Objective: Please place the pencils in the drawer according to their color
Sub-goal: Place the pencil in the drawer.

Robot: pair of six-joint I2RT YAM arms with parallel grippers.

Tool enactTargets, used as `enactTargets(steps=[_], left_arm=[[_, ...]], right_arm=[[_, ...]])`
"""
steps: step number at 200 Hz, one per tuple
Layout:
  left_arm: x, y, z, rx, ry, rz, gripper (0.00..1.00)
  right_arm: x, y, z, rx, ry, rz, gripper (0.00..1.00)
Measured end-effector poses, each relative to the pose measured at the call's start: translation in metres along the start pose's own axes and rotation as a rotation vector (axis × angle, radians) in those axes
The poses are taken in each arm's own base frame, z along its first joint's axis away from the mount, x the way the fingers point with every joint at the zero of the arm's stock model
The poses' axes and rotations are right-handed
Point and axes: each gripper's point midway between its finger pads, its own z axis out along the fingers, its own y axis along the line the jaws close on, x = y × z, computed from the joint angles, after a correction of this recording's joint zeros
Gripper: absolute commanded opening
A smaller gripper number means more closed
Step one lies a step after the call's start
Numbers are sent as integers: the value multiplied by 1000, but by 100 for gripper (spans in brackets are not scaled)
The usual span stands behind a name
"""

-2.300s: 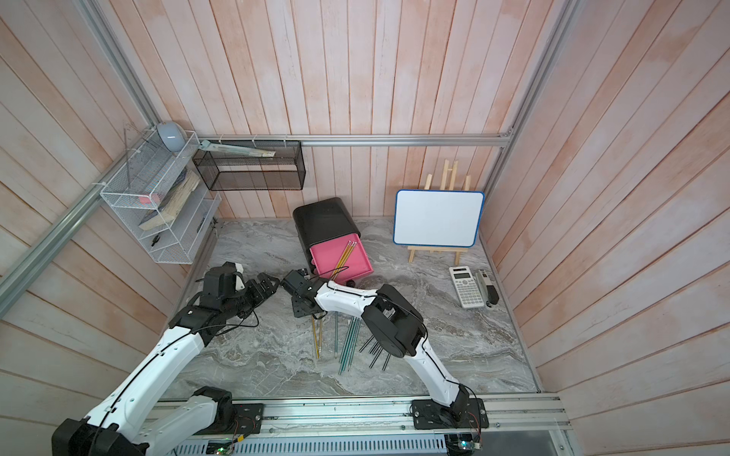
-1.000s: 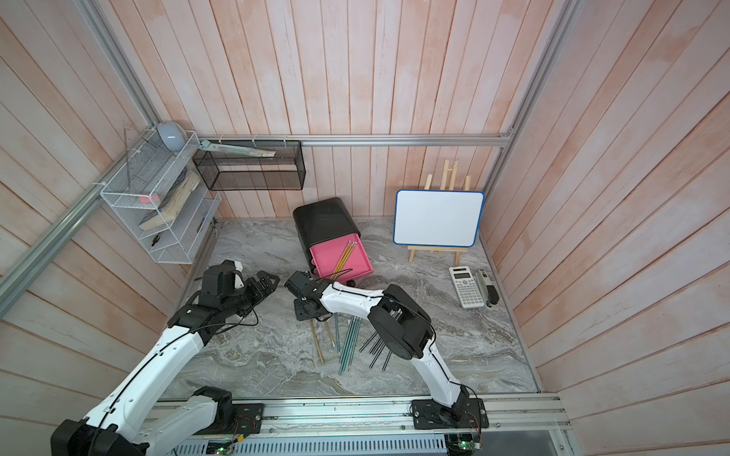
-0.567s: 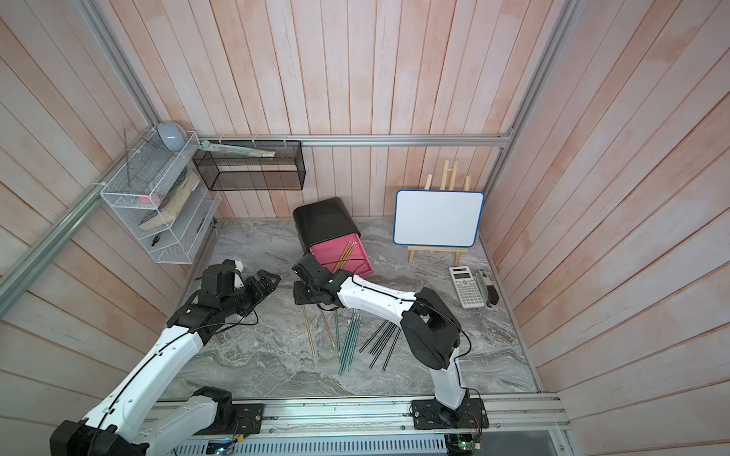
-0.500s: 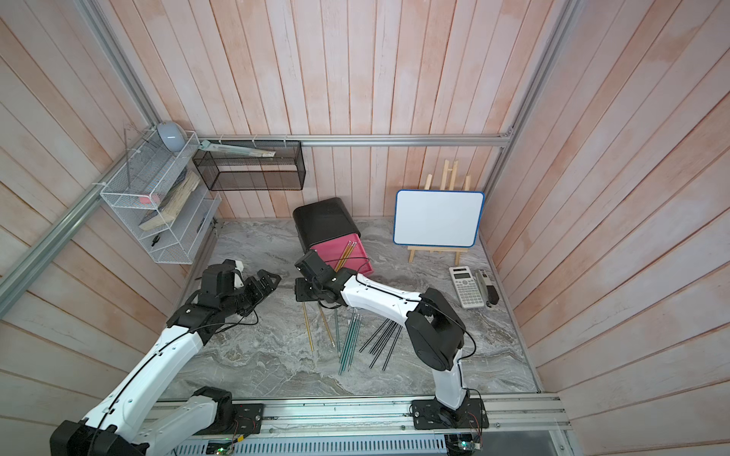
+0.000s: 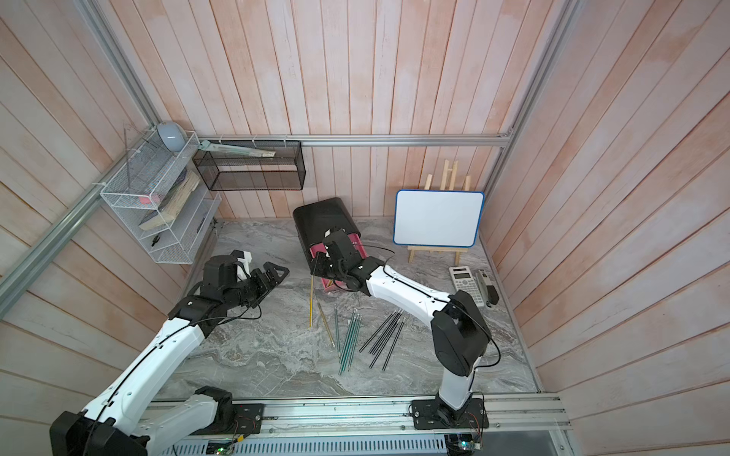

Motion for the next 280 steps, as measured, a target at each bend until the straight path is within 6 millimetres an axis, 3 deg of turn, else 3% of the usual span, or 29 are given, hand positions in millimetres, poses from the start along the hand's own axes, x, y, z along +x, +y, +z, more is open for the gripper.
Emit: enactTargets(steps=[59,99,143,173,214,256,280], left_arm=[[3,-39,25,53,53,40,99],[0,-57,37,76,64,62,100],[5,-64,48,81,82,75,100],[10,-64,52,75,95,78,100],[11,-64,52,71,94,78,99],[10,-63,52,67,89,79,99],[10,-63,52,67,89,79,100]], right_arm=[[-57,-18,-24,-23,-151,93,0],[-91,-45,-38,13,-266,140,0],[-119,-85,-50,92,-387,192,0],[-137,-94,-59,117,-470,205,0],[-145,-104,-52,146,-519,209,0],[-135,-128,-26,202,-486,212,0],[-131,-130,-18,211,-471,203,0]])
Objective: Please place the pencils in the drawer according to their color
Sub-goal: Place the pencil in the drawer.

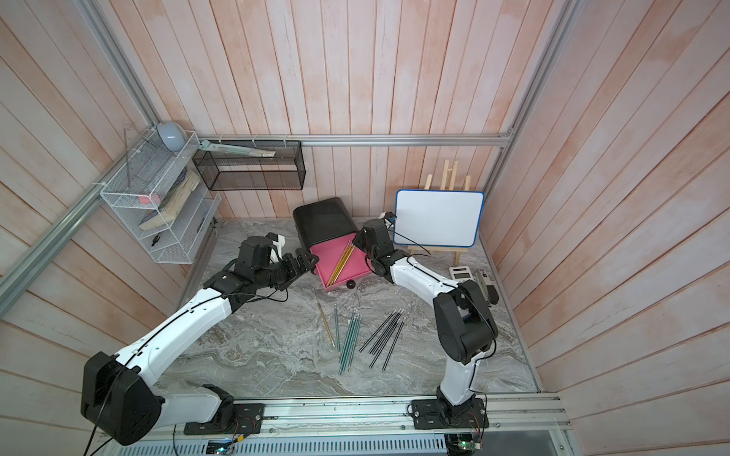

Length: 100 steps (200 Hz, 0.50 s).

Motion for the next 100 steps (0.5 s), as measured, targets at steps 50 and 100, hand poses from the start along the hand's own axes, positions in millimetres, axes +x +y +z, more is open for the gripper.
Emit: enactTargets(steps=[50,100], left_arm=[[-1,-1,0,3,-3,1,100],[-3,-4,-4,13,-16,7,99]], right_arm=[[19,18,-2,-35,35,-23,1],[31,21,-2,-37,72,-46,39]])
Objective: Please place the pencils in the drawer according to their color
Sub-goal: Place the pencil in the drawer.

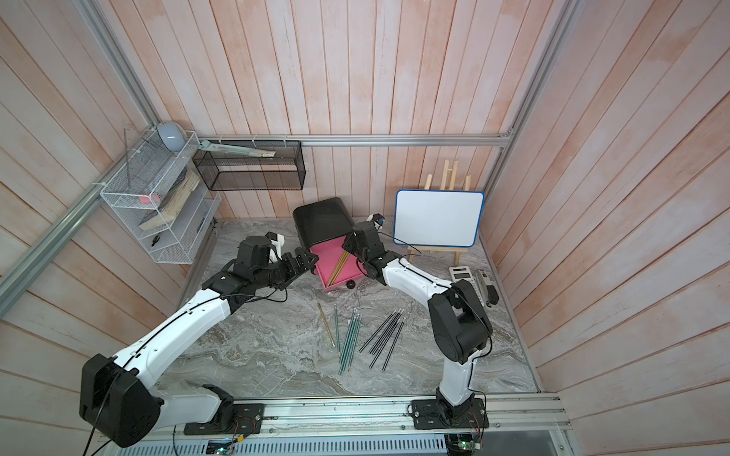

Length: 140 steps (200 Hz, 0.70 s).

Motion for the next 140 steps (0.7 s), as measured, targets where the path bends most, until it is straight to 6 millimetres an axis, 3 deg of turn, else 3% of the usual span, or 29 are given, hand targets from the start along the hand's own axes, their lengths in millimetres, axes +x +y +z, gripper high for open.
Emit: enactTargets(steps=[48,98,115,140], left_arm=[[-2,-3,-7,8,-18,12,99],[1,9,-17,-12,-43,8,100],[2,17,-21,-25,-53,3,100],[3,33,-29,-51,-75,-10,100]], right_arm=[[-1,6,-10,-9,17,-23,41],[-4,44,-48,-113,46,-94,42],[10,54,-61,-144,79,-141,41],[49,58,-76,-161,164,-237,42]])
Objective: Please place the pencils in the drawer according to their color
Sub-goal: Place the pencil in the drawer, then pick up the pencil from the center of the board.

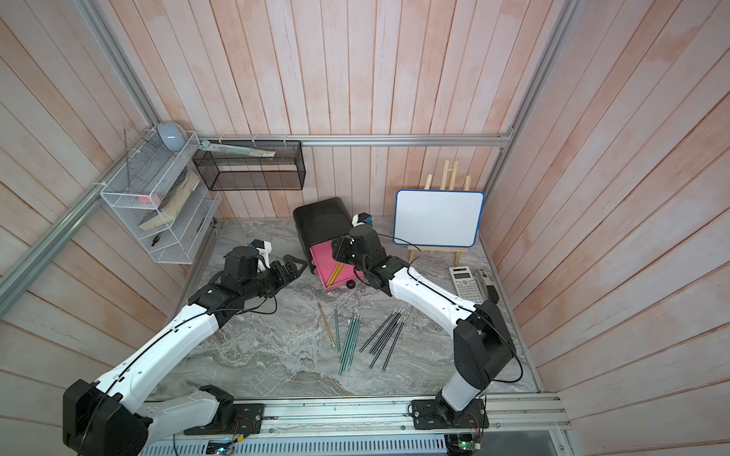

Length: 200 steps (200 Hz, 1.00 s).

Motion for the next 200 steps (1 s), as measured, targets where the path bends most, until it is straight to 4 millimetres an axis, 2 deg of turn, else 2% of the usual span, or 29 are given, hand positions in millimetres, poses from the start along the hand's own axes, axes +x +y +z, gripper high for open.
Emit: enactTargets(steps=[56,104,142,200], left_arm=[[7,37,-17,-59,-26,-38,99],[15,51,-24,-91,-18,-44,99],[20,56,-25,-102,-9,-40,99],[31,68,-28,-124,9,-47,99]], right_arm=[[113,7,-8,10,262,-199,42],[188,-7,-25,39,442,-291,42],[227,-26,-39,66,563,-333,42],[265,-43,-46,73,712,-368,41]])
